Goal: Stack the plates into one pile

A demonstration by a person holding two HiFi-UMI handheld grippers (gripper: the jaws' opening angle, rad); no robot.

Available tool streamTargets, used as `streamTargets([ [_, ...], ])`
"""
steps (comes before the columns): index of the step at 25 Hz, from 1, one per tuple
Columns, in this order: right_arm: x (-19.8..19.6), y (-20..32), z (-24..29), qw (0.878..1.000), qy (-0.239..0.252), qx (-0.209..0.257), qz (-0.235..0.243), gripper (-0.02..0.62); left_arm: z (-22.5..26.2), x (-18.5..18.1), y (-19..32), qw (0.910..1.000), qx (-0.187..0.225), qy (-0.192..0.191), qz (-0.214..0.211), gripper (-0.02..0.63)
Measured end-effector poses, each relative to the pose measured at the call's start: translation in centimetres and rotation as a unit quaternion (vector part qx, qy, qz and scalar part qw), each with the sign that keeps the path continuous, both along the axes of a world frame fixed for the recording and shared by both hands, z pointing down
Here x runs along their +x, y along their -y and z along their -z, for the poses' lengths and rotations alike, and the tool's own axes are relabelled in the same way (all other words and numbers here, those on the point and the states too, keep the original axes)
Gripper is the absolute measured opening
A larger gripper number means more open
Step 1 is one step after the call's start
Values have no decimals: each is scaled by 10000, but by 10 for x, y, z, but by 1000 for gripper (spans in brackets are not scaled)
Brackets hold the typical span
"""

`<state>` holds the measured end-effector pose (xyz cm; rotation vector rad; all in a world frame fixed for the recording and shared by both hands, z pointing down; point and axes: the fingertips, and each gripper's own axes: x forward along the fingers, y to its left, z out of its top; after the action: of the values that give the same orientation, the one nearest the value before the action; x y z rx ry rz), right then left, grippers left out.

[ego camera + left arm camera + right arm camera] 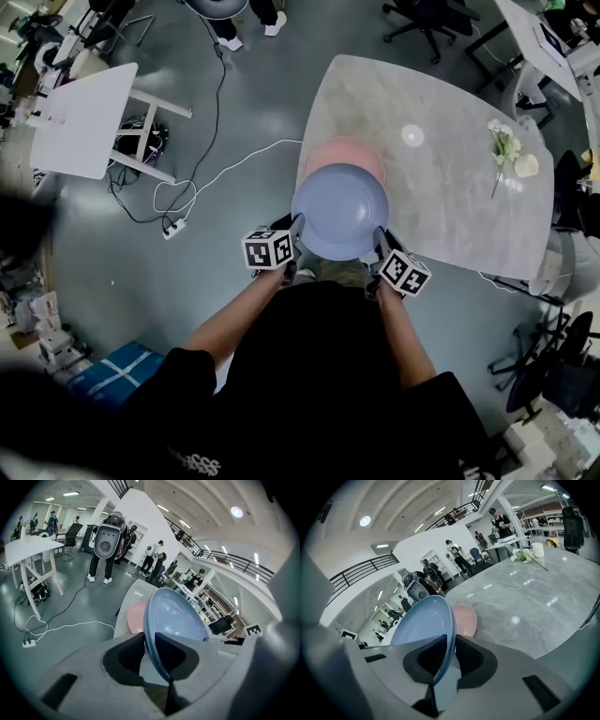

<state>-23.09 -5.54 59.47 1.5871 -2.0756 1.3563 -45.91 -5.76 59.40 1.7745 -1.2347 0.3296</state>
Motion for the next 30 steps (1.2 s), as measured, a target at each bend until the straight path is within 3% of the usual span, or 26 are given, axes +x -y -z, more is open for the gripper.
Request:
streamTargets([
  [15, 12, 96, -86, 9942, -234, -613, 858, 64, -84, 15, 82, 9968, -749, 35, 265, 78],
  [24, 20, 121, -117, 9908, -357, -975, 865, 64, -119, 24, 99, 9920, -1141, 541, 61, 92],
  [26, 20, 125, -119, 9907, -349, -1009, 840, 64, -122, 22, 102, 9914, -1132, 649, 75, 97],
  [30, 25, 142, -118, 9917, -190, -759, 1019, 67, -114, 25, 117, 9943, -705, 789, -90, 135],
])
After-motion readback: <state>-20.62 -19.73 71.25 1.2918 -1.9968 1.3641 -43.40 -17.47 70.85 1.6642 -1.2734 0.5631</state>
